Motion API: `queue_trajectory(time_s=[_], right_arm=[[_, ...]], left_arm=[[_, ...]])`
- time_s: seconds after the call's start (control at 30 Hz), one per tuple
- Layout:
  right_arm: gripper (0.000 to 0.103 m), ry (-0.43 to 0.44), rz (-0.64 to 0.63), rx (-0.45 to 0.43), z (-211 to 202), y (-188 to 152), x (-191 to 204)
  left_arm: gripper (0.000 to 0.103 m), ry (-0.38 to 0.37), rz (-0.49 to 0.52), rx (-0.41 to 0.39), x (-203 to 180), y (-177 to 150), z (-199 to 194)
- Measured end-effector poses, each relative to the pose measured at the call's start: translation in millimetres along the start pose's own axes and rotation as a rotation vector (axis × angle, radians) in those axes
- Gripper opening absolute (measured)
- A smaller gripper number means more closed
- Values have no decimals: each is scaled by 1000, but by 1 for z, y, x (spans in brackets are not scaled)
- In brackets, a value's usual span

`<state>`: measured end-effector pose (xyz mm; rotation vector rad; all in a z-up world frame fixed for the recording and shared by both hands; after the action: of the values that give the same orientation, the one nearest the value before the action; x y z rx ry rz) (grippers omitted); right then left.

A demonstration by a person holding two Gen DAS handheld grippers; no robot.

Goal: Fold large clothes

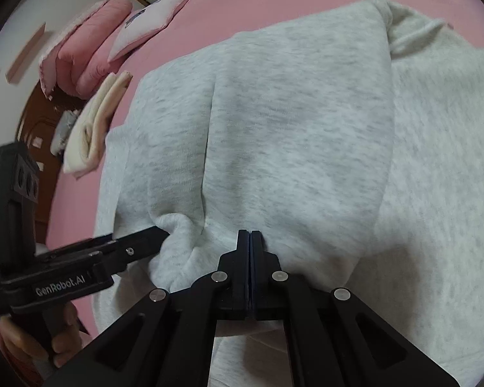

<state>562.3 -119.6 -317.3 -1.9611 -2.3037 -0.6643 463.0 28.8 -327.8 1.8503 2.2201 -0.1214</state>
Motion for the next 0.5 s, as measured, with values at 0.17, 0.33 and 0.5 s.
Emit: queue_trajectory(time_s=[0.17, 0.33, 0.5], right_arm=[[0, -92, 25, -64, -44, 4, 0], [0, 99, 178, -201, -83, 25, 11], [0, 233, 228, -125, -46, 47, 23]], left_arm=[[36, -13, 23, -74, -16, 14, -48], [13, -33, 80, -105, -46, 38, -62], [12, -28, 28, -57, -49, 58, -27]])
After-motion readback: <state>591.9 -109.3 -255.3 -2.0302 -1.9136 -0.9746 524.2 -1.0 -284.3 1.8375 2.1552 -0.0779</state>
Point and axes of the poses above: each gripper's, at about its wrist camera, not at the fingertips, and z roughly the way its jaws point, x to its left, y to its top, the point moved 8 cm from there along z, roughly the way its jaws point, and after that the axes turned 5 degrees about -z, right-handed, at the moved point
